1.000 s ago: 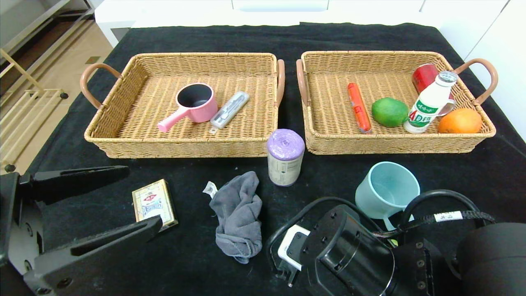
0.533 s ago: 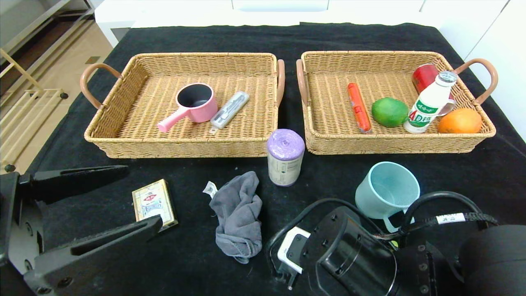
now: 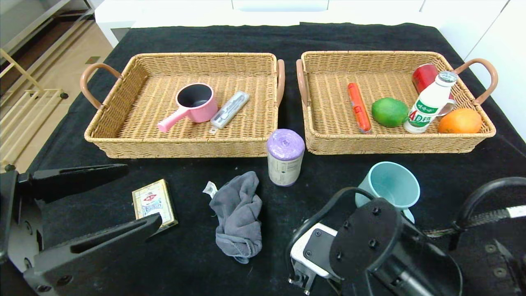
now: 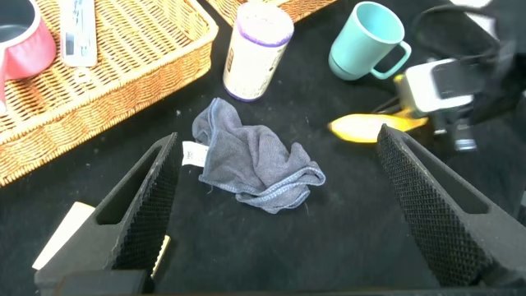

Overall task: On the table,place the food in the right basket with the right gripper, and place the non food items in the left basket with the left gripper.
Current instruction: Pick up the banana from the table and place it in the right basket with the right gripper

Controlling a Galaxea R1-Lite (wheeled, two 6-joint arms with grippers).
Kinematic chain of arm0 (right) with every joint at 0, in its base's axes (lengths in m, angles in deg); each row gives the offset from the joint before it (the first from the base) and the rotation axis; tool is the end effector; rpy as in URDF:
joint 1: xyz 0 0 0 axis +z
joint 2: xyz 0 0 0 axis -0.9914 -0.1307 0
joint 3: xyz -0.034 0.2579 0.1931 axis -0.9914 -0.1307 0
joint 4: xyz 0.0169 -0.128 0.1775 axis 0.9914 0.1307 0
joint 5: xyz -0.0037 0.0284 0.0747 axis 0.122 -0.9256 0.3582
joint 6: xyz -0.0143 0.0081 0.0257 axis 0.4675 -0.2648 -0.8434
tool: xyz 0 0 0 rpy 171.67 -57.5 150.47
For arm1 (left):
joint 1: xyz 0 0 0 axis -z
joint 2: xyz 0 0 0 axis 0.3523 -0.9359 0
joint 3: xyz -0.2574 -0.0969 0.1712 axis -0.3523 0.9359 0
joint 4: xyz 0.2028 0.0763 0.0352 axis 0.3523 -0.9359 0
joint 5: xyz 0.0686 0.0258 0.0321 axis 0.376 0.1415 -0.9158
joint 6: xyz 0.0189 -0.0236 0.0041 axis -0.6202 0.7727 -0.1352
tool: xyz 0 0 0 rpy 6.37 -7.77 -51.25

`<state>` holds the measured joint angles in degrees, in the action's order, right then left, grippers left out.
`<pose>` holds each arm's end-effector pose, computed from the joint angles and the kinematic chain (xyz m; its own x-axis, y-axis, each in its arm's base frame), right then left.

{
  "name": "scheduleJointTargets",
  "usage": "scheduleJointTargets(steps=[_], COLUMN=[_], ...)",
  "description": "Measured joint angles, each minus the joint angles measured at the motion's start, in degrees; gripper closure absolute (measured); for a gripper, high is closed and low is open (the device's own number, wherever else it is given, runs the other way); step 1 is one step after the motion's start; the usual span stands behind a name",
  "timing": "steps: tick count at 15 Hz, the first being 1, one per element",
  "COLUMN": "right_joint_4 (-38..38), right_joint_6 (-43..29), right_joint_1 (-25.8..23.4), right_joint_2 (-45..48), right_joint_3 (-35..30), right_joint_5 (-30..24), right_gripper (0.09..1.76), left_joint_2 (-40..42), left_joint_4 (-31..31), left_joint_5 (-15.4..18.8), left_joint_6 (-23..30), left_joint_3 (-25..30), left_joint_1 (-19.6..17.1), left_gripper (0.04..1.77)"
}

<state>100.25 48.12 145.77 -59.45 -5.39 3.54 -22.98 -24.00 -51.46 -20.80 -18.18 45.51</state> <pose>0.1535 0.2722 0.1944 0.6629 0.2409 -0.7089 -0.6997 0.5361 -0.4722 0.1236 -0.0683 0.2722 0.7189 -0.6900 -0.0844 0.6947 0.7173 0.0533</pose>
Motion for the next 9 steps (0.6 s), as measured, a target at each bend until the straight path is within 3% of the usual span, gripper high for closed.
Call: scheduleJointTargets(steps=[5,9], right_joint_4=[6.1,6.3], right_joint_6=[-5.2,-5.4], right_joint_1=[4.4,4.3], right_joint_2=[3.3,6.2], right_joint_3=[0.1,0.0], right_joint_5=[0.0,0.1], right_gripper=[1.23,1.23], left_joint_2=[-0.2,-0.4], left_joint_4=[-0.4,-0.5], left_joint_5=[0.0,0.0], left_joint_6=[0.0,0.0], left_joint_3=[0.0,0.1], left_joint_1=[0.0,0.0], left_gripper=[0.09,0.09])
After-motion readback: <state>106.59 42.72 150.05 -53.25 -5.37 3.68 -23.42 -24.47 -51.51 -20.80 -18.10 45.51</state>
